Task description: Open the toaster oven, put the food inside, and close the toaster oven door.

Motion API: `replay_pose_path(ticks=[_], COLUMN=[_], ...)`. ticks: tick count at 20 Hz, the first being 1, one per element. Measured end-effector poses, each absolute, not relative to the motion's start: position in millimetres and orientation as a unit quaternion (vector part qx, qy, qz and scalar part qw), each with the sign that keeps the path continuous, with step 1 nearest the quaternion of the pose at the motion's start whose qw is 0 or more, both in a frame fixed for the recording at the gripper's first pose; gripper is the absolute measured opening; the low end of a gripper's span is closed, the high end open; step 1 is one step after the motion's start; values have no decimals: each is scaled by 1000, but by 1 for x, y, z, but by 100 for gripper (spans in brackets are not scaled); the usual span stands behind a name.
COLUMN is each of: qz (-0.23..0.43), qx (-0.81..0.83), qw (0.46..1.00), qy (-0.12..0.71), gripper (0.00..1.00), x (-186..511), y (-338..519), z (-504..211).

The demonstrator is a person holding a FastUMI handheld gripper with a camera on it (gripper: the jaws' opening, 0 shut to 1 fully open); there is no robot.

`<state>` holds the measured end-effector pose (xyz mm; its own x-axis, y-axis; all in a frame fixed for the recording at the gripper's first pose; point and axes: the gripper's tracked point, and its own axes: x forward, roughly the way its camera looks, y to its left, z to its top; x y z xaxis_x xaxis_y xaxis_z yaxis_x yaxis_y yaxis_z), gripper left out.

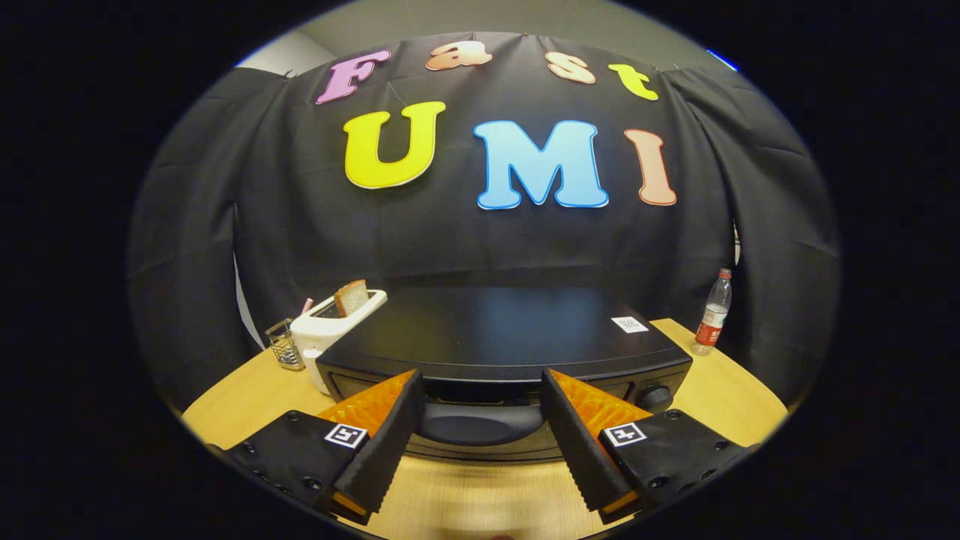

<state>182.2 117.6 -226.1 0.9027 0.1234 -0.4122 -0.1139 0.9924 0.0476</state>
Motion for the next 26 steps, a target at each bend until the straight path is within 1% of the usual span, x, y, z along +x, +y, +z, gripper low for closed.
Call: replay_pose_path(ticks=[7, 12, 19, 26], qz=[66, 73, 82, 73], qx=[7, -1, -3, -22], qw=[978, 979, 977, 970], qy=[198, 190, 198, 231], gripper=[100, 100, 99, 99], x=[185, 174, 131, 88], y=[119, 119, 118, 116], z=[-228, -230, -240, -264])
